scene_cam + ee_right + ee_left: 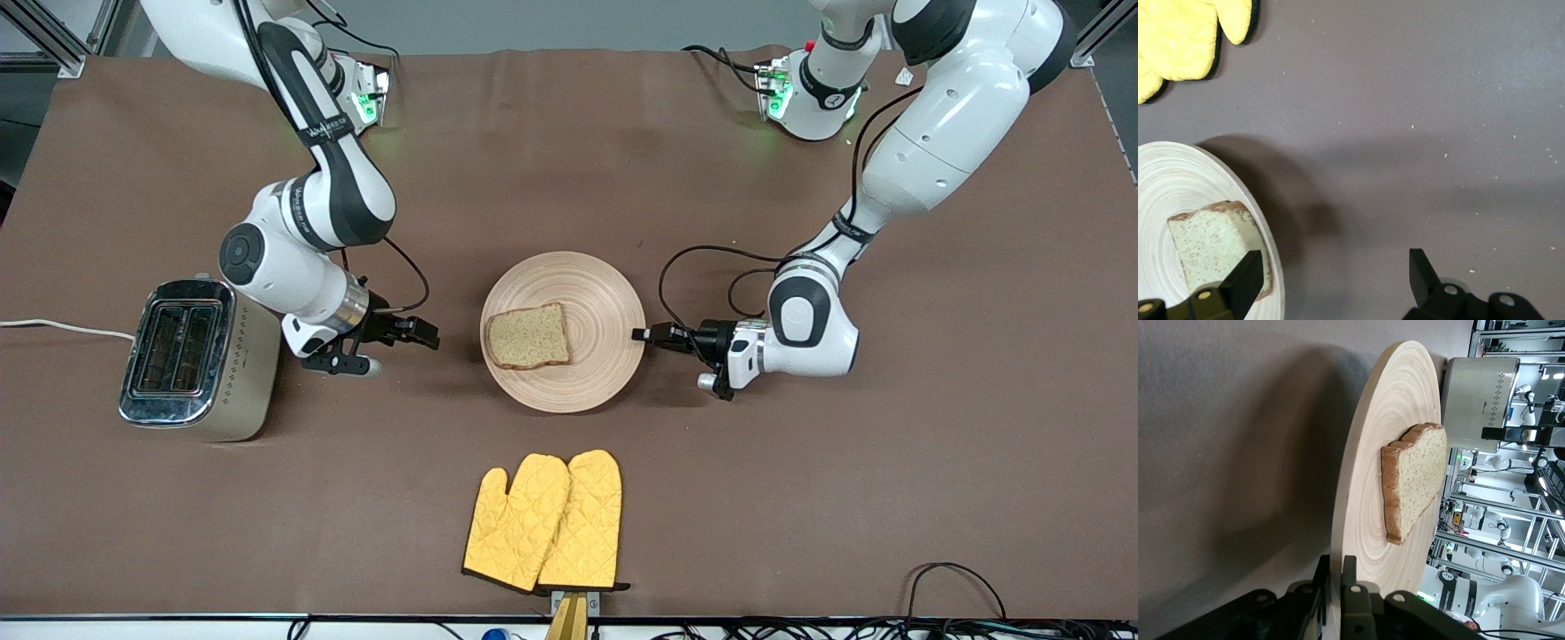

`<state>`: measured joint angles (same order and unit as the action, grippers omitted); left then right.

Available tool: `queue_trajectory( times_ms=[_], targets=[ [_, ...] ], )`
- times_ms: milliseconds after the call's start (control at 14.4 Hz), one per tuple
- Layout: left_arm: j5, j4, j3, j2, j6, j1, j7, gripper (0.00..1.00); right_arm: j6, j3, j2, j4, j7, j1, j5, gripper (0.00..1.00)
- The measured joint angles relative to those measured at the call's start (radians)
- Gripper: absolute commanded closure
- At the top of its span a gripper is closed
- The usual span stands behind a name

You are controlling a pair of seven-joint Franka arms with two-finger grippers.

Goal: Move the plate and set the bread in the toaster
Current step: 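Slide the plate toward the table middle while the right gripper approaches, then release the plate with the left gripper while the right gripper lowers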

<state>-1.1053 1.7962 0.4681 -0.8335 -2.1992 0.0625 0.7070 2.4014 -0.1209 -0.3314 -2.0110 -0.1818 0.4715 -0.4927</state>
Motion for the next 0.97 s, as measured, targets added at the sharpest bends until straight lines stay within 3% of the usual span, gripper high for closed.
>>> queue_trajectory(
  times_ms=[70, 278, 418, 696, 974],
  targets=[
    [0.0, 0.0, -0.001, -0.006, 0.0, 0.0, 0.0, 0.82, 0.0, 0.0, -0.002, 0.0, -0.014, 0.007, 0.0, 0.16],
    [0.0, -0.002, -0.003, -0.011, 0.002, 0.001, 0.0, 0.7, 0.0, 0.0, -0.008, 0.0, -0.042, 0.033, 0.0, 0.18],
    [0.0, -0.007, -0.004, -0.011, 0.002, 0.003, 0.0, 0.03, 0.0, 0.0, -0.014, -0.001, -0.045, 0.05, 0.0, 0.24],
    [-0.002, -0.019, -0.016, -0.008, 0.001, 0.021, -0.015, 0.0, -0.004, -0.001, -0.023, -0.002, -0.065, 0.094, 0.0, 0.37],
    [0.031, -0.135, -0.017, 0.007, 0.007, 0.102, -0.152, 0.0, 0.013, -0.001, -0.06, -0.002, -0.126, 0.162, 0.0, 0.43]
  ],
)
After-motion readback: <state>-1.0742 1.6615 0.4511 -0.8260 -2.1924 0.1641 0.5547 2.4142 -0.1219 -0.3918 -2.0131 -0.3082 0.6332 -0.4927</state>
